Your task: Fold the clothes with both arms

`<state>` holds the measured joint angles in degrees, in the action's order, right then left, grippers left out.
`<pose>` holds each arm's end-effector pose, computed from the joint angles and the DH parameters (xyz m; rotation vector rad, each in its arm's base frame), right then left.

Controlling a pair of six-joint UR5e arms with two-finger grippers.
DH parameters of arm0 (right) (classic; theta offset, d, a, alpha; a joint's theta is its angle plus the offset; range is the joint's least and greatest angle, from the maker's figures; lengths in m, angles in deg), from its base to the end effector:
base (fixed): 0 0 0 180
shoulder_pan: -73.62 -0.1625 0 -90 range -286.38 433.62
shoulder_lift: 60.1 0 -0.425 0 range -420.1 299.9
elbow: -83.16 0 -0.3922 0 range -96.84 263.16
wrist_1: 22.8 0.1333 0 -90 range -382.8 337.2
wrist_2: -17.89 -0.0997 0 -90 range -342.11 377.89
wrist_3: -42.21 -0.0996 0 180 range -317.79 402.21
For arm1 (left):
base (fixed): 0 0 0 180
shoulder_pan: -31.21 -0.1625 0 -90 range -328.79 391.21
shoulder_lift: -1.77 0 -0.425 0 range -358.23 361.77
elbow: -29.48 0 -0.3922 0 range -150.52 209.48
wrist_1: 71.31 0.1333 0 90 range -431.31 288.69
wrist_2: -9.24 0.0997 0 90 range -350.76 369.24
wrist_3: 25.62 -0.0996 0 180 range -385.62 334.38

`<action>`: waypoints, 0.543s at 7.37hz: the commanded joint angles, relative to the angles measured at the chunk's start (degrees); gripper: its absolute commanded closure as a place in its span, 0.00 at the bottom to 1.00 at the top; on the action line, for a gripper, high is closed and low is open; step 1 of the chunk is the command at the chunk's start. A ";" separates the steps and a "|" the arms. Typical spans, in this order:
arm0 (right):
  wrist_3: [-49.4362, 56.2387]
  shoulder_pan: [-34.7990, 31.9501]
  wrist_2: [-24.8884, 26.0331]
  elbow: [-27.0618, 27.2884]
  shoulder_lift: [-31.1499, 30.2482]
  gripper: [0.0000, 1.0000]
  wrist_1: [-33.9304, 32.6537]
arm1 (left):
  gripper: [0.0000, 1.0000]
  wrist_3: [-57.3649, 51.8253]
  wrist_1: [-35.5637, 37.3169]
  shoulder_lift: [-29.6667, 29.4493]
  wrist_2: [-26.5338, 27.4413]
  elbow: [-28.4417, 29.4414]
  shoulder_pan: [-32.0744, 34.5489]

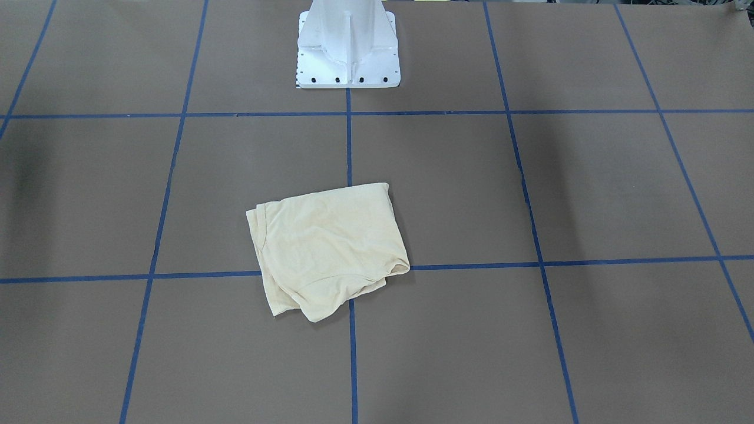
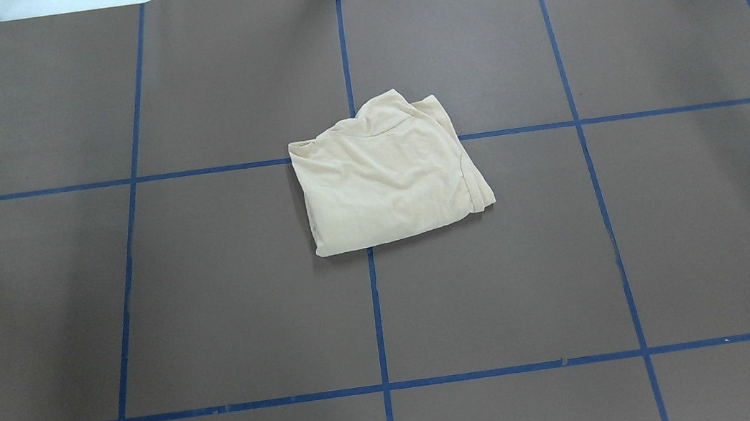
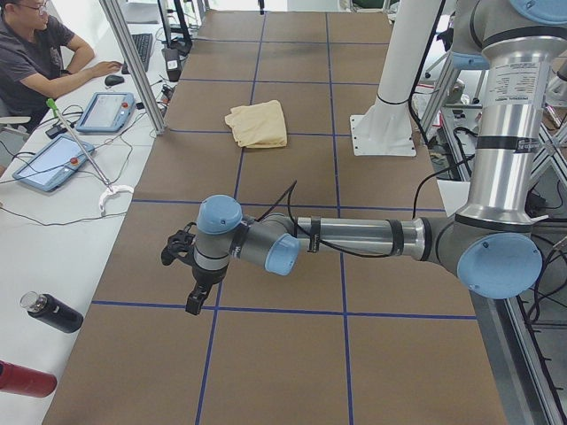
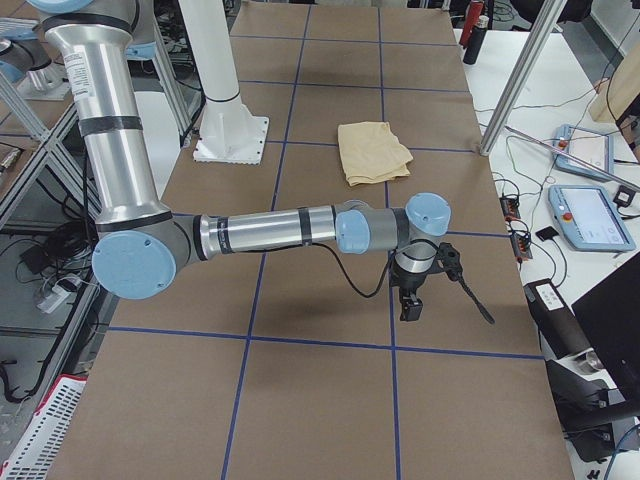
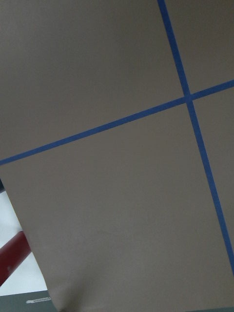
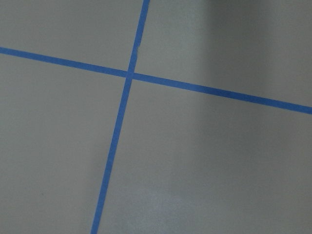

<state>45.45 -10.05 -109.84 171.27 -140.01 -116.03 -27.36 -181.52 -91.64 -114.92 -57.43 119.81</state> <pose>0.0092 -0.5733 0.5948 0.0659 -0.6611 -0.1894 -0.0642 -0.5415 0.6268 0.3496 0.5891 0.1594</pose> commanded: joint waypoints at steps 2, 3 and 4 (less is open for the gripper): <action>-0.16 -0.54 -0.95 2.06 -1.65 0.00 -0.90 | 0.01 -0.01 8.83 -1.08 -0.11 -2.81 0.17; -0.16 -0.54 -1.04 2.15 -1.91 0.00 -0.81 | 0.01 -0.01 13.22 -1.08 -0.11 -4.92 0.17; -0.16 -0.54 -1.56 2.67 -2.79 0.00 -0.81 | 0.01 -0.01 16.14 -1.25 -0.11 -5.55 0.17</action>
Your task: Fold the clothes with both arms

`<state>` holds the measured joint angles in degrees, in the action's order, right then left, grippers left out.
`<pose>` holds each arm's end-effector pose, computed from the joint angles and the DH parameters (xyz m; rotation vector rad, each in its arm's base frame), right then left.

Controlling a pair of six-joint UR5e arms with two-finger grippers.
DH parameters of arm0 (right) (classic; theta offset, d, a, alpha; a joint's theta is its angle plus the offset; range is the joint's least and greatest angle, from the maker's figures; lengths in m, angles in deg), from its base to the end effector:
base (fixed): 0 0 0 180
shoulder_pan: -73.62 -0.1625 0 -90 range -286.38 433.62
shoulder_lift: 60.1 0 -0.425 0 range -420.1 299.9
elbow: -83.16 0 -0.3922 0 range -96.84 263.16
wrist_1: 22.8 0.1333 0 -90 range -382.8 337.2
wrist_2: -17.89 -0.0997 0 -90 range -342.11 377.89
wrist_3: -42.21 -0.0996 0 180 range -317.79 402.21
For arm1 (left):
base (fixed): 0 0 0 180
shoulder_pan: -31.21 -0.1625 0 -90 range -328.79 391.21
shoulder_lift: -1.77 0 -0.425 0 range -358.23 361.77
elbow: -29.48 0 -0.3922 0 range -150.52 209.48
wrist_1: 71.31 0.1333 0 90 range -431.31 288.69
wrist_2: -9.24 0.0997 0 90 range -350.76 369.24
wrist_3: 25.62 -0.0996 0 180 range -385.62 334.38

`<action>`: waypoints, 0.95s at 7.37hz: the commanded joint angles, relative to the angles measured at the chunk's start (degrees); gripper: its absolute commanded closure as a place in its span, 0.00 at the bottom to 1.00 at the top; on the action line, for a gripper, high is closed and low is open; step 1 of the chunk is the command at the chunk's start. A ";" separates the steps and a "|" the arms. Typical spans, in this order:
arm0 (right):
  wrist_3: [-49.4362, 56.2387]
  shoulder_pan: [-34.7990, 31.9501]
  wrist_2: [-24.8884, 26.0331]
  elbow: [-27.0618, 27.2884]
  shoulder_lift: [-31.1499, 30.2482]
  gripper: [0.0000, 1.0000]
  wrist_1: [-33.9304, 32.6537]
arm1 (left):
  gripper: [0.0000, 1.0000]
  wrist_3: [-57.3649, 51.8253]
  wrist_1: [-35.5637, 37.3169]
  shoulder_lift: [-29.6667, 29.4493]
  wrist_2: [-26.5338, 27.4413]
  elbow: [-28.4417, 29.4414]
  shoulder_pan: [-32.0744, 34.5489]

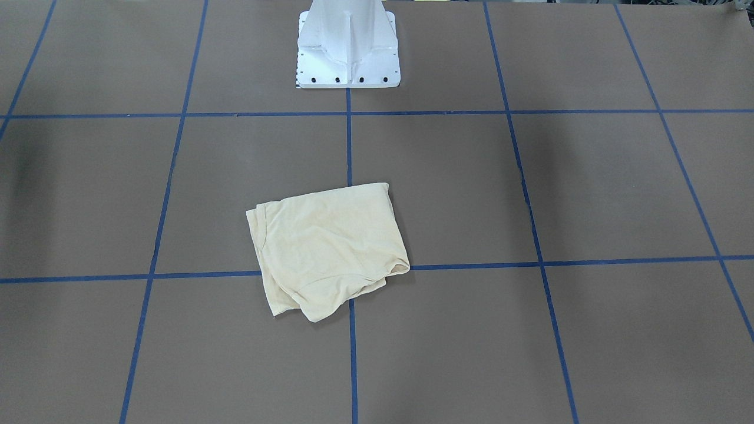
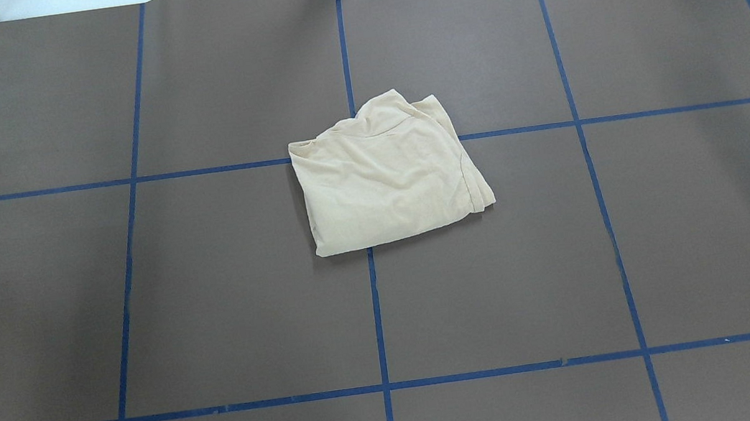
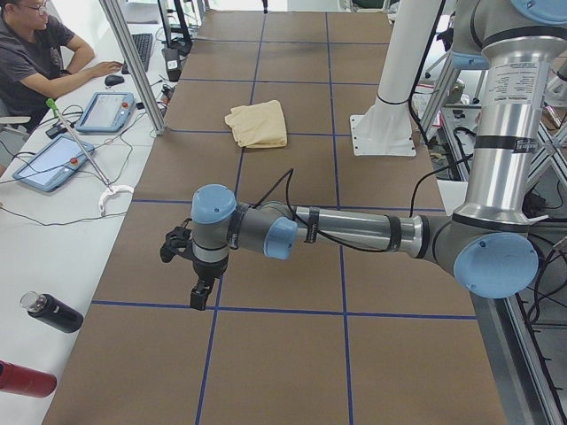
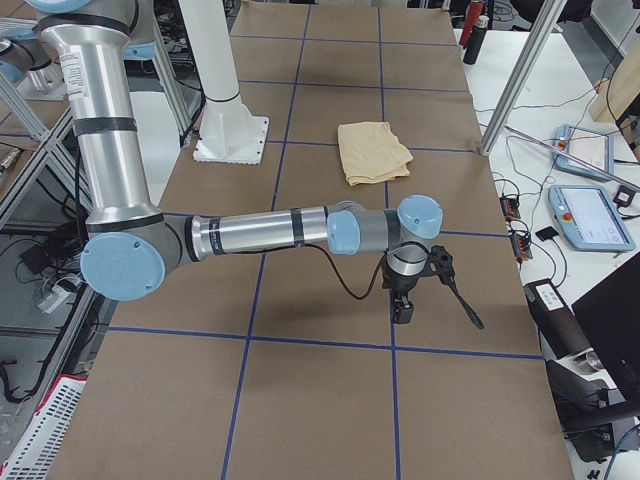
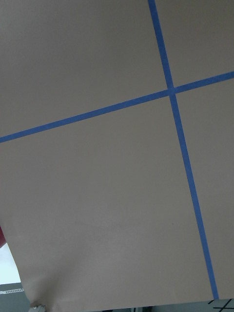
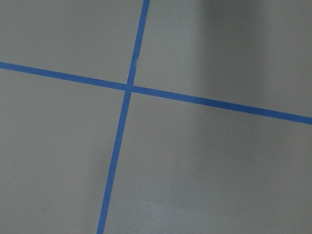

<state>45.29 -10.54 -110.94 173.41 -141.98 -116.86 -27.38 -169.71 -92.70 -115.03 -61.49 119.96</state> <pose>0.0142 -0.5576 0.5960 0.0561 -0.6798 -0.1751 -0.0654 -0.5416 0.6051 0.2370 0.5944 0.1230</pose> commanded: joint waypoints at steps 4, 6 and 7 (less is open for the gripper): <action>0.00 -0.04 -1.96 4.14 -5.30 0.00 0.37 | 0.01 0.00 5.95 0.78 -5.01 -1.06 0.20; 0.00 -0.04 -1.61 5.02 -5.65 0.00 0.19 | 0.01 0.00 5.95 0.86 -4.93 -0.70 0.19; 0.00 -0.04 -1.52 5.02 -5.83 0.00 0.11 | 0.01 0.00 5.77 1.04 -4.67 0.69 0.11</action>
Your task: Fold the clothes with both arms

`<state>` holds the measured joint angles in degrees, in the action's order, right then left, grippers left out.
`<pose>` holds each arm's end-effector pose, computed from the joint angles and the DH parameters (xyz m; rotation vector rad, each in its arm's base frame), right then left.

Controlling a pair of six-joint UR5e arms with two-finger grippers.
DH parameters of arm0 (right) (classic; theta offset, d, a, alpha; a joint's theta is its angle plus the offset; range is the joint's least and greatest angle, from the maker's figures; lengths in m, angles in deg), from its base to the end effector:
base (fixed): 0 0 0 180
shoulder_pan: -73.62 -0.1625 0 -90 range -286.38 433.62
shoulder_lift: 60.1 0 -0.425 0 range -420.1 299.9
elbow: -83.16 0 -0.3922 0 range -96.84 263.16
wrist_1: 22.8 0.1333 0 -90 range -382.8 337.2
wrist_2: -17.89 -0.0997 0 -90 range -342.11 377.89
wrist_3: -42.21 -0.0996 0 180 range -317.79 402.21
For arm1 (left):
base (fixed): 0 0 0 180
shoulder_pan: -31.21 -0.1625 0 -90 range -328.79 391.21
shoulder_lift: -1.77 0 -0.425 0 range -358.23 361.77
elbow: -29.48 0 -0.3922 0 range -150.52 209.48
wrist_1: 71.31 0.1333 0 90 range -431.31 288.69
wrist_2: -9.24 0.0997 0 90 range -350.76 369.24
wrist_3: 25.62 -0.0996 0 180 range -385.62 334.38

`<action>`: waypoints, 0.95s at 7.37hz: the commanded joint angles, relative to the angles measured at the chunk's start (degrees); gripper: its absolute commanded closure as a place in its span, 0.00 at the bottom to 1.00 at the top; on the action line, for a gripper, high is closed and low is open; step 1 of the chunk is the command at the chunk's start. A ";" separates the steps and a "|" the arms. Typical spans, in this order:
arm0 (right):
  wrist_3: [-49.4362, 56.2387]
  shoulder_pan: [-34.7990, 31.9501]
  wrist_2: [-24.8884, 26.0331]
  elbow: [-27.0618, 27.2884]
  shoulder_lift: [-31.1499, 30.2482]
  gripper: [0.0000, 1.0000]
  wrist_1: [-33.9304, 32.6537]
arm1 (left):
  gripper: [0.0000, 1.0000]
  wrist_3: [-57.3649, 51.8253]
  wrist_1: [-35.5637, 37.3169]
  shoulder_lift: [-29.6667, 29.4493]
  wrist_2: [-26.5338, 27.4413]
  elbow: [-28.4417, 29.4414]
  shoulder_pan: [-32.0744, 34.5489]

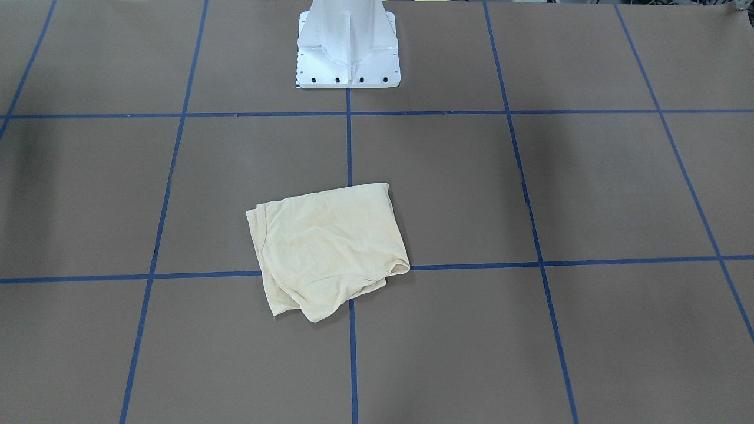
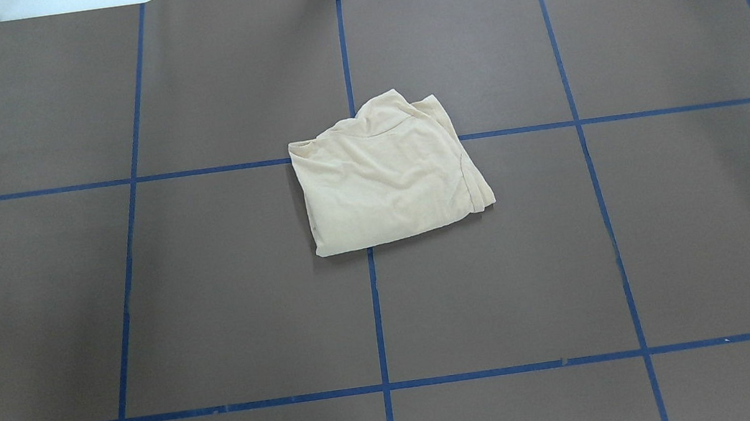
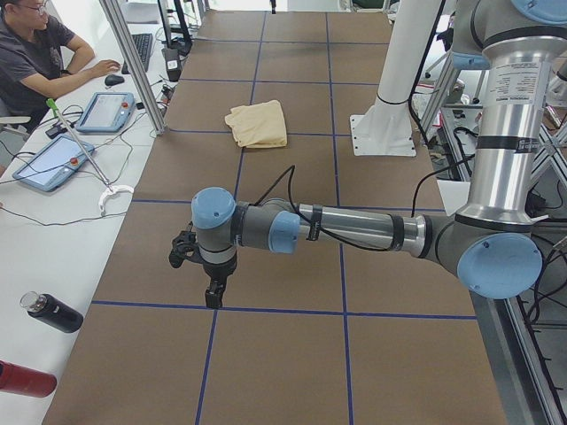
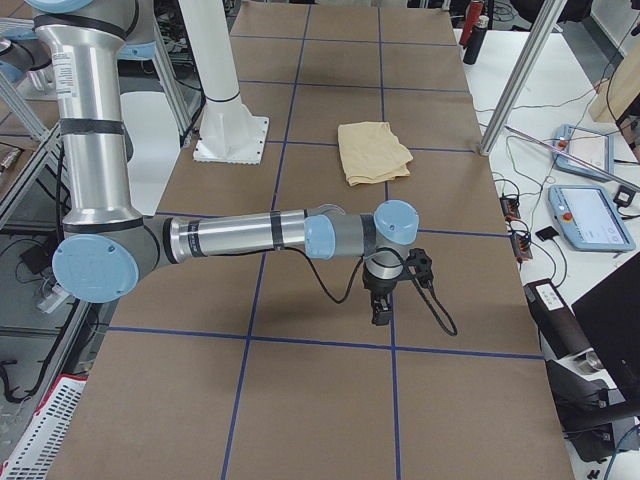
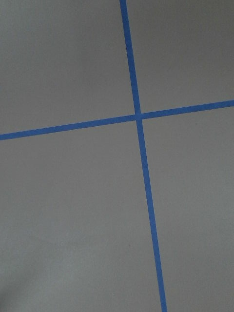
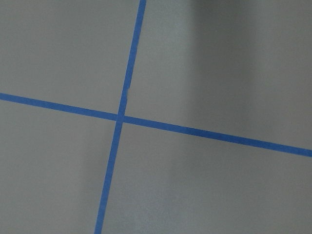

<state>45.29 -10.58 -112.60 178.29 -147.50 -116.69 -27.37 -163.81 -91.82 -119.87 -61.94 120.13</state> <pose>0.0165 -0.5168 0.6032 0.0475 -0.7086 -0.1721 -0.0605 -0.5275 0.6160 0.1300 0.6811 0.0921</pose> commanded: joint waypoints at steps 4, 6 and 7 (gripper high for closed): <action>-5.08 0.00 -0.29 -0.12 -3.55 0.00 0.29 | 0.01 0.18 0.39 3.24 -1.40 0.54 0.02; -5.97 -0.09 -3.87 0.23 -7.14 0.00 0.38 | 0.01 0.18 0.39 3.68 -1.49 0.45 0.02; -5.89 -1.48 -4.77 1.45 -8.56 0.00 0.56 | 0.01 0.18 0.39 3.68 -1.49 0.54 0.02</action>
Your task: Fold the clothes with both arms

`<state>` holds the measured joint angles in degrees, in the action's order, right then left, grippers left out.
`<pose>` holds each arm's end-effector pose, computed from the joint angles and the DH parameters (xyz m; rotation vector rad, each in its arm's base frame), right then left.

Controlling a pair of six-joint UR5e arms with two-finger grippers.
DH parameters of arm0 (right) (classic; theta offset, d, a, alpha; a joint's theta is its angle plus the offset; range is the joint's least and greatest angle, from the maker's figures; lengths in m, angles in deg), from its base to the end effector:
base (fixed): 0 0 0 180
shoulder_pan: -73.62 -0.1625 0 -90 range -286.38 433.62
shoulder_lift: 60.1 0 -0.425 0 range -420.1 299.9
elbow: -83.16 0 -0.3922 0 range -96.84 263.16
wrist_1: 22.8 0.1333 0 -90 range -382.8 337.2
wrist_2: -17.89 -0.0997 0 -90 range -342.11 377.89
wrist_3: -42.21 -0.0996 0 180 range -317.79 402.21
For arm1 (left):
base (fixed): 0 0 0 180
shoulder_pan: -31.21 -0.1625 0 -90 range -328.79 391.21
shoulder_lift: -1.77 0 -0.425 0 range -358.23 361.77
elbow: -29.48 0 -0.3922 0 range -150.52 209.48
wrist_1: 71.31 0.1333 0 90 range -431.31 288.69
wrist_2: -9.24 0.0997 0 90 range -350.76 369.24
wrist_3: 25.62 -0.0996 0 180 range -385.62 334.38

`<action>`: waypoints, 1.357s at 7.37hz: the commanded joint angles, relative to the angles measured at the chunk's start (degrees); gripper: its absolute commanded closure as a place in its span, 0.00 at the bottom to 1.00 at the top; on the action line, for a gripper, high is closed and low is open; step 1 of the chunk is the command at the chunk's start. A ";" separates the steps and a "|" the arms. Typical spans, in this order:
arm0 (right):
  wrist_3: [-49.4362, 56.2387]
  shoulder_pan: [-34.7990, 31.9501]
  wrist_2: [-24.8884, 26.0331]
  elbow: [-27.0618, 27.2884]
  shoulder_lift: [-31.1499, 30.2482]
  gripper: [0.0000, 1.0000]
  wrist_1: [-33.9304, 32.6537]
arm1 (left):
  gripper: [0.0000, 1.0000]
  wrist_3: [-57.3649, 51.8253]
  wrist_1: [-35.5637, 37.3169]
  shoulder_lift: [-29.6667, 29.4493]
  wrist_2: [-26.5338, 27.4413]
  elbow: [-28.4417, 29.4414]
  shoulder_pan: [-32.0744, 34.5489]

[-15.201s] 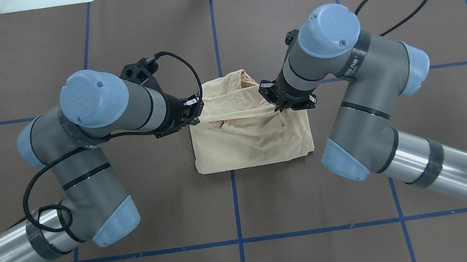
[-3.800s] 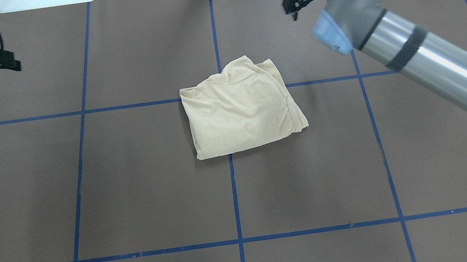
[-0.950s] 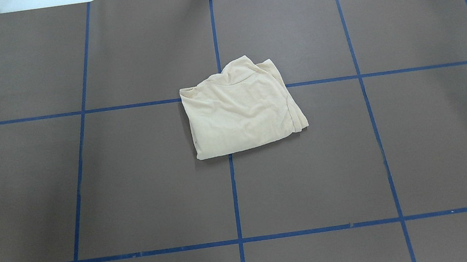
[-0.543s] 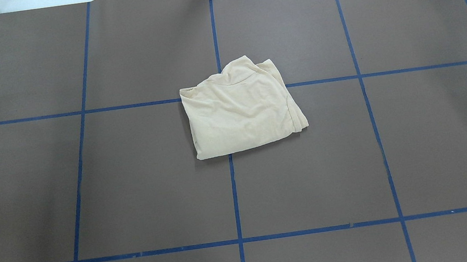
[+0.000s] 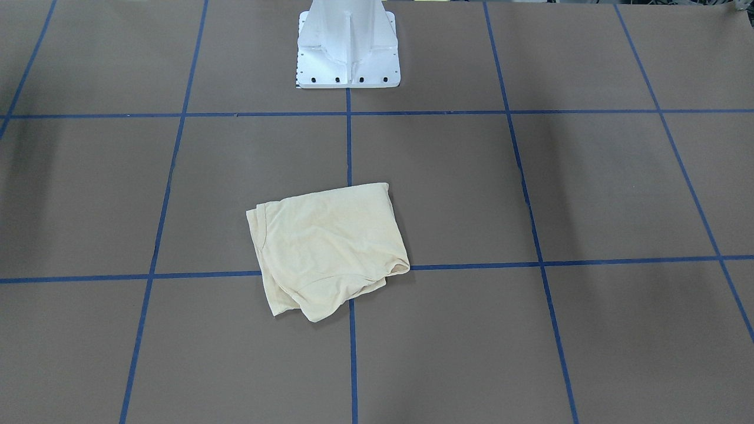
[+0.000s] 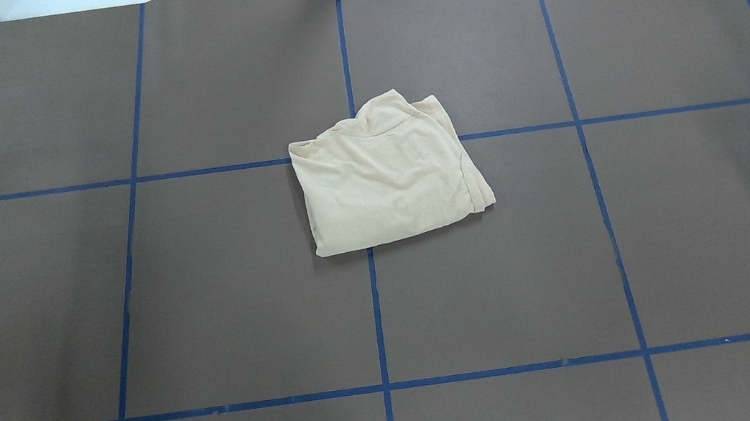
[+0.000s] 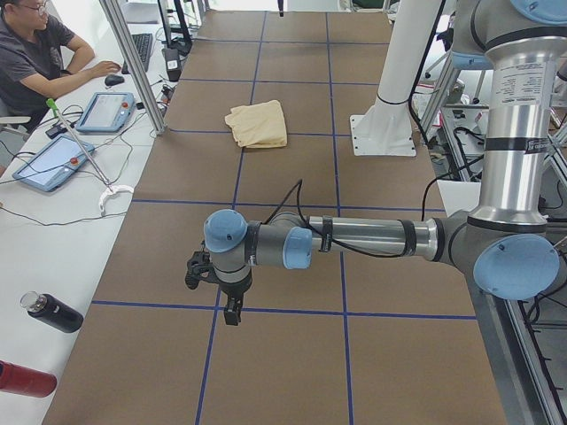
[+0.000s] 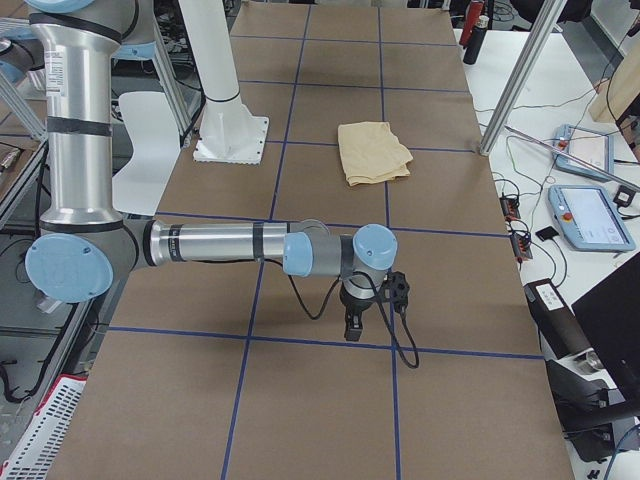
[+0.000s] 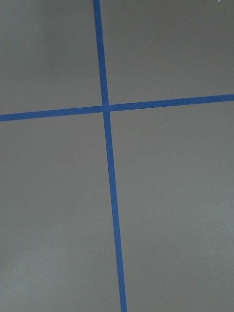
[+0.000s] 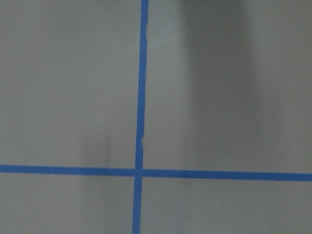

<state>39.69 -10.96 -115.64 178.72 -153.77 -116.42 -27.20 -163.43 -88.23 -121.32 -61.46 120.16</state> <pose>0.0207 -0.4663 0.6489 -0.0813 -0.7559 -0.0367 -0.0594 -0.4969 0.6513 0.0544 0.7076 0.0629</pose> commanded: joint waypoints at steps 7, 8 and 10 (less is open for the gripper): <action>-0.29 -6.04 -1.20 4.19 -1.60 0.00 0.20 | 0.01 -0.08 -0.07 0.18 0.05 -0.12 0.00; -0.29 -6.04 -1.20 4.19 -1.60 0.00 0.11 | 0.01 0.00 -0.07 0.18 0.05 -0.12 0.00; -0.29 -6.04 -1.20 4.19 -1.60 0.00 0.20 | 0.01 0.00 -0.07 0.18 0.05 -0.12 0.00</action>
<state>39.40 -16.99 -116.84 182.90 -155.35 -116.25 -27.25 -163.50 -88.06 -121.27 -61.58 120.16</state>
